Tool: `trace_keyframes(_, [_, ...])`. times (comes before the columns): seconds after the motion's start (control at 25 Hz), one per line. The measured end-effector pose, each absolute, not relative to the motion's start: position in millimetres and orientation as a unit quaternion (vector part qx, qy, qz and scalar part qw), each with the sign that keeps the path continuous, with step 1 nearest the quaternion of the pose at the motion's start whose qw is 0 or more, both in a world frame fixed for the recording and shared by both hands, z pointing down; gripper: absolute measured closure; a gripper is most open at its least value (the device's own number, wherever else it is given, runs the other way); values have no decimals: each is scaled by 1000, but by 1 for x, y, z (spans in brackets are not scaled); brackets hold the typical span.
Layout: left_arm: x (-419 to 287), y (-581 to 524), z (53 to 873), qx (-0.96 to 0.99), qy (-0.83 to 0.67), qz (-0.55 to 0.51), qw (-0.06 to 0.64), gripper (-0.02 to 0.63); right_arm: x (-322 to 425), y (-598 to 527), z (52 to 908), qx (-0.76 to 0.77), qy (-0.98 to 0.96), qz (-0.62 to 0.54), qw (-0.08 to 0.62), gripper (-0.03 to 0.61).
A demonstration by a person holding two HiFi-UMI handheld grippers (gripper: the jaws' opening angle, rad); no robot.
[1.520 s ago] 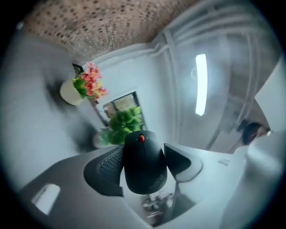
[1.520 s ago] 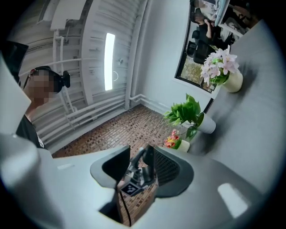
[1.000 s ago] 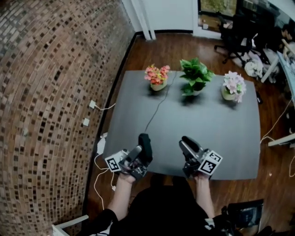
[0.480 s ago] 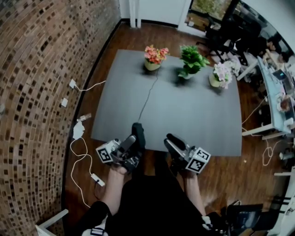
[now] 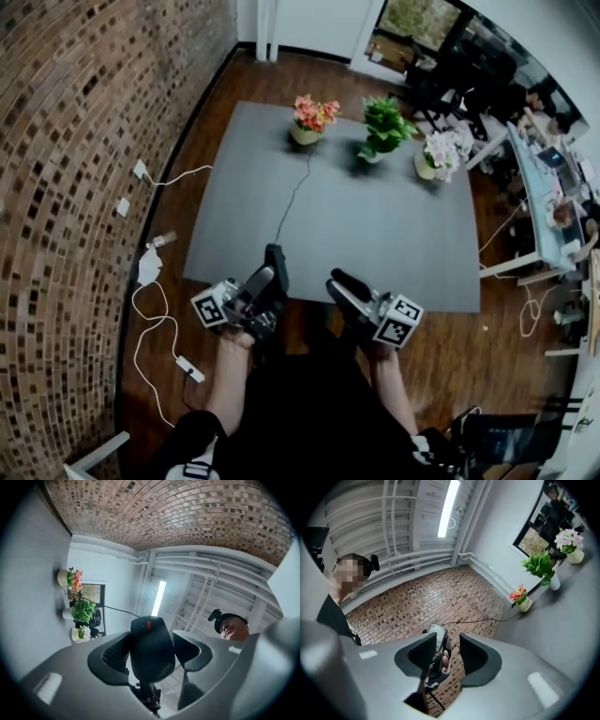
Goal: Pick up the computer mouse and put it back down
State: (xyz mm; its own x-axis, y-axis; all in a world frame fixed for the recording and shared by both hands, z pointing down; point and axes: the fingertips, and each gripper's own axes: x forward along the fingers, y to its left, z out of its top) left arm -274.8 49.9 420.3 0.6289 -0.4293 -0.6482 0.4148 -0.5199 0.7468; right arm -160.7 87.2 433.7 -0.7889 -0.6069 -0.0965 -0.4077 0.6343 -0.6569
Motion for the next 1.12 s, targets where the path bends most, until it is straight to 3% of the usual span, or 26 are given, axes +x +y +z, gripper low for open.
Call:
trace_keyframes(0.28, [-242,6,446,790,-53,-363,491,330,-134,50,445,-275,886,-326,179,434])
trace_keyframes(0.56, [-164,-90,469,810,-83,-296,500,330,-55,-18,452,-274,875,-327,227,434])
trace_keyframes(0.8, [-95,-199,452,865,-148,-219,426,330,24,-66,484,-301,850,-346,261,434])
trace_keyframes(0.96, [-68,-273,554,875,-293,-37,383,331,59,-84,503,-303,840,-359,272,434])
trace_keyframes(1.12, [-63,-309,688,819,-388,107,408,331,90,-95,522,-308,830,-373,277,434])
